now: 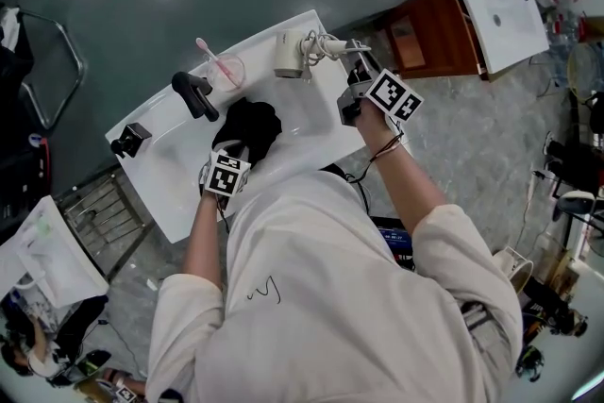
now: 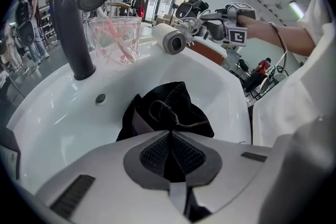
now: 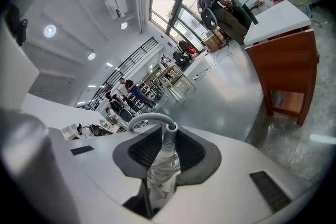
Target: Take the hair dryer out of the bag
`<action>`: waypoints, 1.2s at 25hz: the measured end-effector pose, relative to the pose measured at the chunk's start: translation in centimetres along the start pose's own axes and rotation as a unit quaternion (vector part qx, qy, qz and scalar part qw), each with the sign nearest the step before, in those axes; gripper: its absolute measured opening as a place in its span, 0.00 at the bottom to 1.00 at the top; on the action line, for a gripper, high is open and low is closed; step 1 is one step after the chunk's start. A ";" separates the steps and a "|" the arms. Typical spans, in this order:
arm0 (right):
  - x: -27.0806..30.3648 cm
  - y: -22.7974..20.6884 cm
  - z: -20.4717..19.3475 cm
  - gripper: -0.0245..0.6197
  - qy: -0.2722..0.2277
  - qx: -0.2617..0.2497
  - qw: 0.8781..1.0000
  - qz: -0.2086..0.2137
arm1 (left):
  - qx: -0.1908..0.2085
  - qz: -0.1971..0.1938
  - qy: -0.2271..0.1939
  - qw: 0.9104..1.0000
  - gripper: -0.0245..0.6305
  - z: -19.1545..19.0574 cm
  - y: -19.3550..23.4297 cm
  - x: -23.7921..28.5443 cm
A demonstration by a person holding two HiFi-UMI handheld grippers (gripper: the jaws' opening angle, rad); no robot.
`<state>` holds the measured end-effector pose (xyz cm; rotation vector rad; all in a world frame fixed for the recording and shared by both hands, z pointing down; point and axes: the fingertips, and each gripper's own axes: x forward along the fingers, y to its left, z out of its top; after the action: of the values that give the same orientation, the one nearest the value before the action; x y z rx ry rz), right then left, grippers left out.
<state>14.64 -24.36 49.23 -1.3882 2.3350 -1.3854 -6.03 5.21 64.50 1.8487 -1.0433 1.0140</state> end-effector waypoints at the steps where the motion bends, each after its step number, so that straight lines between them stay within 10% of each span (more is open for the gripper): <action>1: -0.2 -0.2 -0.1 0.16 -0.003 0.002 1.000 0.000 | -0.001 -0.001 0.003 1.000 0.08 -0.1 0.0 0.0; 30: -5.3 -6.2 -5.2 0.20 -0.015 0.018 0.999 -0.023 | 0.035 -0.017 0.035 0.999 0.08 -0.3 -1.1 0.3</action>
<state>19.27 -18.14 54.96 -1.4527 2.2622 -1.4005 -4.97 5.78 64.57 1.8662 -0.9425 1.1005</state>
